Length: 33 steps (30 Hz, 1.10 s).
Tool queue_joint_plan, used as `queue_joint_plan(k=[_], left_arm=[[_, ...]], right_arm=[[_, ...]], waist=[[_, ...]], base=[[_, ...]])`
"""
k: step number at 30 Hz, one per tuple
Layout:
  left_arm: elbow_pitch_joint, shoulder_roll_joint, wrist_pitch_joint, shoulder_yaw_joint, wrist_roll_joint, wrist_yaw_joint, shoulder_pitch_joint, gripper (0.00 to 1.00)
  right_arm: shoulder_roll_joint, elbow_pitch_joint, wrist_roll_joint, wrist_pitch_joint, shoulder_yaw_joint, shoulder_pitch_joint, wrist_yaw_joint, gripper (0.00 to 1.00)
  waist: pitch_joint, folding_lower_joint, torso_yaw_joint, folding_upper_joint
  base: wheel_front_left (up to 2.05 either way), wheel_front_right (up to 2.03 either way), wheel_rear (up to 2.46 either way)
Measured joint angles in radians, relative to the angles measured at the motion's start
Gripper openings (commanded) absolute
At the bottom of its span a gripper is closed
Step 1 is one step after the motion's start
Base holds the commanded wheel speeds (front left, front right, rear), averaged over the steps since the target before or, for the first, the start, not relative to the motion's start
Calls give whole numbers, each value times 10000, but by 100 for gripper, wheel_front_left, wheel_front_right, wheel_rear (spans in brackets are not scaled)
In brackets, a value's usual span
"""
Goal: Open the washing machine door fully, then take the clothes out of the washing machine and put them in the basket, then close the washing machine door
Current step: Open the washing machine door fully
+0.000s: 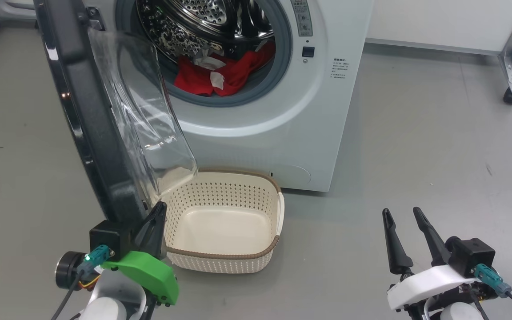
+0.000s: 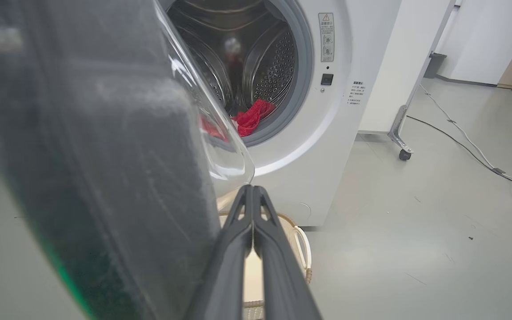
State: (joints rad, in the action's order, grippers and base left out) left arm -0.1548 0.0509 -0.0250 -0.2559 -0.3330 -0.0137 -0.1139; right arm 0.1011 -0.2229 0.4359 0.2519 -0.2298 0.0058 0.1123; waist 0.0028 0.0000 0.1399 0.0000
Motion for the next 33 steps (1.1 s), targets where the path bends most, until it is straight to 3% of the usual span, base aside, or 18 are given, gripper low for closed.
queue_joint_plan(k=[19, 33], left_arm=[[295, 253, 276, 1072, -209, -437, 8, 0], [380, 313, 619, 2491, -811, -742, 6, 0]], right_arm=[[-2, 146, -109, 0, -67, -16, 12, 100], [301, 232, -242, 0, -88, -274, 40, 100]], waist=[[720, 0, 670, 0], [1626, 0, 1003, 0]], base=[[0, 0, 0], [0, 0, 0]])
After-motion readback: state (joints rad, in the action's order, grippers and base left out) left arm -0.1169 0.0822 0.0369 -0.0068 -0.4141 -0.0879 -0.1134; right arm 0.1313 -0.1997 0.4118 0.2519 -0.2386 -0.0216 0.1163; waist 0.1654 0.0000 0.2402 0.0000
